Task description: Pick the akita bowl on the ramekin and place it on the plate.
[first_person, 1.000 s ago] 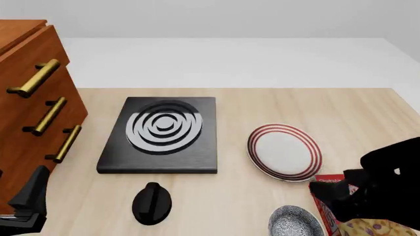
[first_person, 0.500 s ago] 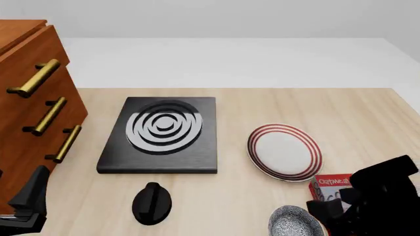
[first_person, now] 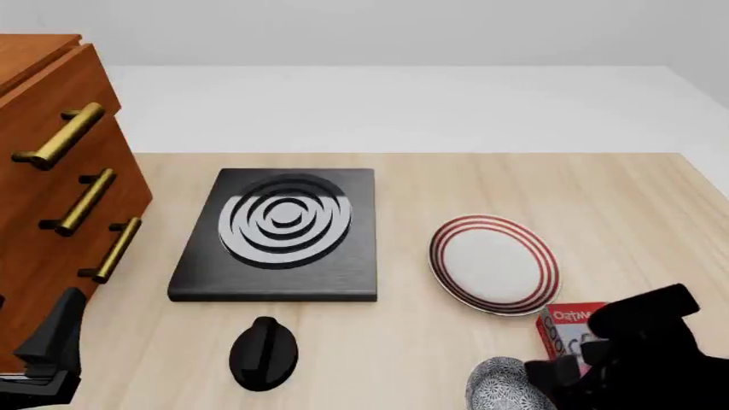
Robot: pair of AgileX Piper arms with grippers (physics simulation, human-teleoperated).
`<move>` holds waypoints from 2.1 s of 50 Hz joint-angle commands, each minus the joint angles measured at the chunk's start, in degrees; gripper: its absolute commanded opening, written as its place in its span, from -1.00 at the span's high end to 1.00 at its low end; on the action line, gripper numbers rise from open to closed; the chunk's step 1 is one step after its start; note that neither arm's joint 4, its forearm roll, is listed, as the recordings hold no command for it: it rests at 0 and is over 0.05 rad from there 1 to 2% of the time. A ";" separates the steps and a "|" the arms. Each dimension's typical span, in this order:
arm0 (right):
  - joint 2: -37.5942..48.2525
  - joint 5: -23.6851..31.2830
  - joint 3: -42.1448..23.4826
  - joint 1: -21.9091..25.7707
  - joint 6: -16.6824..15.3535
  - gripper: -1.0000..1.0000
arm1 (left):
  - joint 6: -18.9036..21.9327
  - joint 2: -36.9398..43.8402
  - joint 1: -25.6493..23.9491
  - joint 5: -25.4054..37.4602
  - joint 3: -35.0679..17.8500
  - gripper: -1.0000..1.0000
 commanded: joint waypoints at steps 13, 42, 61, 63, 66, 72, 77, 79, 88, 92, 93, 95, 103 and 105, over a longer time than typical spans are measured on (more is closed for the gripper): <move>3.75 -4.43 3.56 0.99 1.18 -1.00 | 0.00 -0.01 0.00 0.00 0.00 -1.00; 6.64 -8.79 6.09 1.95 3.87 -1.00 | 0.00 0.00 0.00 0.00 0.00 -1.00; 8.86 -12.51 7.66 3.90 5.32 -1.00 | 0.00 -0.01 0.00 0.00 0.00 -1.00; 9.33 -13.20 7.77 4.24 5.56 -1.00 | 0.00 0.00 0.01 0.00 0.00 -1.00; 9.58 -13.51 7.91 4.52 5.83 -1.00 | 0.01 -0.01 0.00 0.00 0.00 -1.00; 9.72 -13.70 7.96 4.79 6.05 -1.00 | 0.00 -0.01 0.00 0.00 0.00 -1.00; 10.21 -14.12 7.97 5.26 6.78 -1.00 | 0.01 0.00 0.00 0.00 0.00 -1.00; 10.37 -14.15 7.84 5.47 6.78 -1.00 | -0.01 0.00 0.00 0.00 0.00 -1.00; 9.93 -13.46 7.41 5.22 5.93 1.00 | 0.00 -0.01 0.00 0.00 0.00 -1.00; 9.75 -13.41 7.61 4.84 5.97 1.00 | -0.01 0.00 0.00 0.00 0.00 -1.00; 9.53 -13.20 7.52 4.95 5.99 1.00 | 0.00 0.00 0.00 0.00 0.00 -1.00; 9.10 -12.96 7.62 4.45 6.20 1.00 | 0.01 0.00 0.00 0.00 0.00 -1.00; 8.23 -12.08 7.54 3.34 5.35 1.00 | -0.01 0.00 -0.01 0.00 0.00 -1.00; 7.45 -11.18 7.21 2.71 4.84 1.00 | 0.00 0.01 0.00 0.00 0.00 -1.00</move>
